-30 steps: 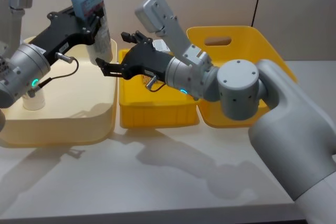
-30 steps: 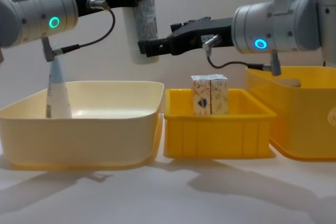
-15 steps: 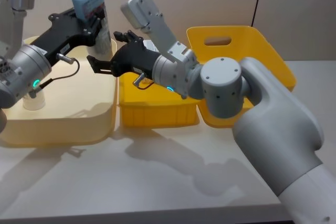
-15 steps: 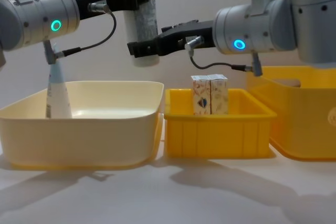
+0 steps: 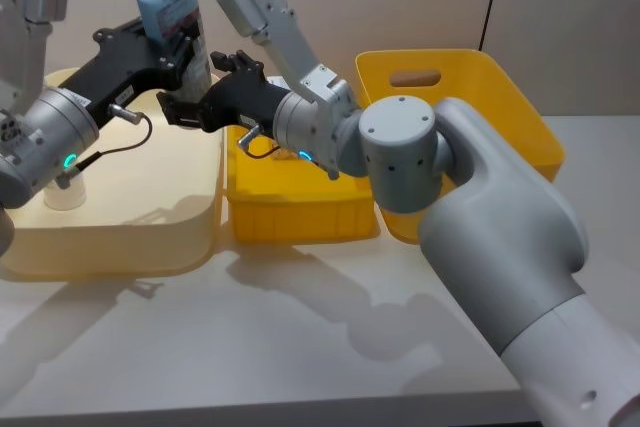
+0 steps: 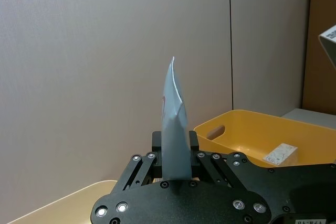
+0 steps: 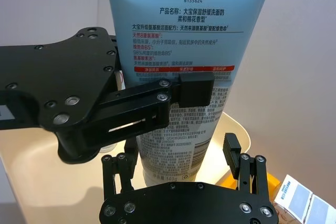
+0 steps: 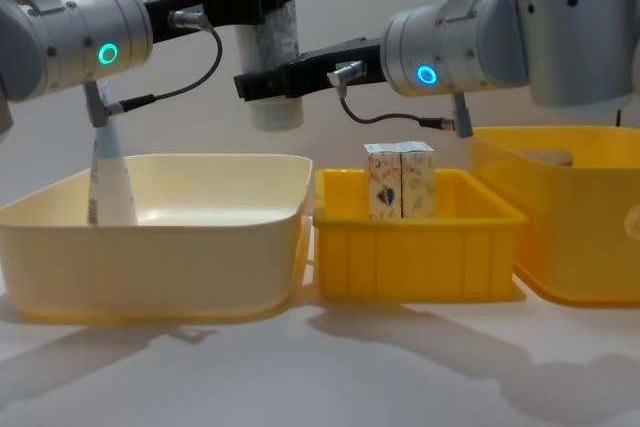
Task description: Bimanual collaborative sorting of washing and personal care products
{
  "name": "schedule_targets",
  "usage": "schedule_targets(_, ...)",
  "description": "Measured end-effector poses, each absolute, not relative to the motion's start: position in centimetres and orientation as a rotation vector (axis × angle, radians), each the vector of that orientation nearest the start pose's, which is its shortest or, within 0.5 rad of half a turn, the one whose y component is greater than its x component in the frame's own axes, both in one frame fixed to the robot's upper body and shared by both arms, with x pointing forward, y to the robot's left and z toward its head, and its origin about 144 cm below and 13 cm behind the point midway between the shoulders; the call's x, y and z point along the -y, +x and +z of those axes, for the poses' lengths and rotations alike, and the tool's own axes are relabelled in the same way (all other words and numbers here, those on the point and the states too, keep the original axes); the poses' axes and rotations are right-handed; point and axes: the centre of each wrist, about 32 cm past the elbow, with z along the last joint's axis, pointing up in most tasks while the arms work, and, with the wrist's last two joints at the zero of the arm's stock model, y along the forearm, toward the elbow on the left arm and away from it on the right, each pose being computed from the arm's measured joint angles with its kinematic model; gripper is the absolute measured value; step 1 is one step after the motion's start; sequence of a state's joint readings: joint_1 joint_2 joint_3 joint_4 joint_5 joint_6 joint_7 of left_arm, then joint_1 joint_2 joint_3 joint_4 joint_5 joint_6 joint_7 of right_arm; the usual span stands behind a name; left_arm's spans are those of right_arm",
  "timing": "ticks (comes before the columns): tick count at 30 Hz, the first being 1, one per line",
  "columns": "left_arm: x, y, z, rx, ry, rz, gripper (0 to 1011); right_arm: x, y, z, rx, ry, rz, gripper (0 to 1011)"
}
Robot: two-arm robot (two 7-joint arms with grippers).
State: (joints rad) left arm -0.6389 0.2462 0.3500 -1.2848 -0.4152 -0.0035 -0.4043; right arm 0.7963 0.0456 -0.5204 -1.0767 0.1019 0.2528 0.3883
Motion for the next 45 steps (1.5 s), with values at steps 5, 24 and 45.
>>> schedule_targets(5,-21.79,60.76,129.26,0.201,-0.177,0.900,257,10.33,63.23,129.88,0.169,-0.244,-0.812,986)
schedule_targets(24,-21.80,60.78,129.14,0.201,-0.178,0.903,256,9.79,63.53,130.08,0.148,-0.241,-0.820,647)
schedule_targets(45,-21.81,60.79,129.12,0.201,-0.177,0.903,256,9.68,63.60,130.13,0.143,-0.240,-0.822,605)
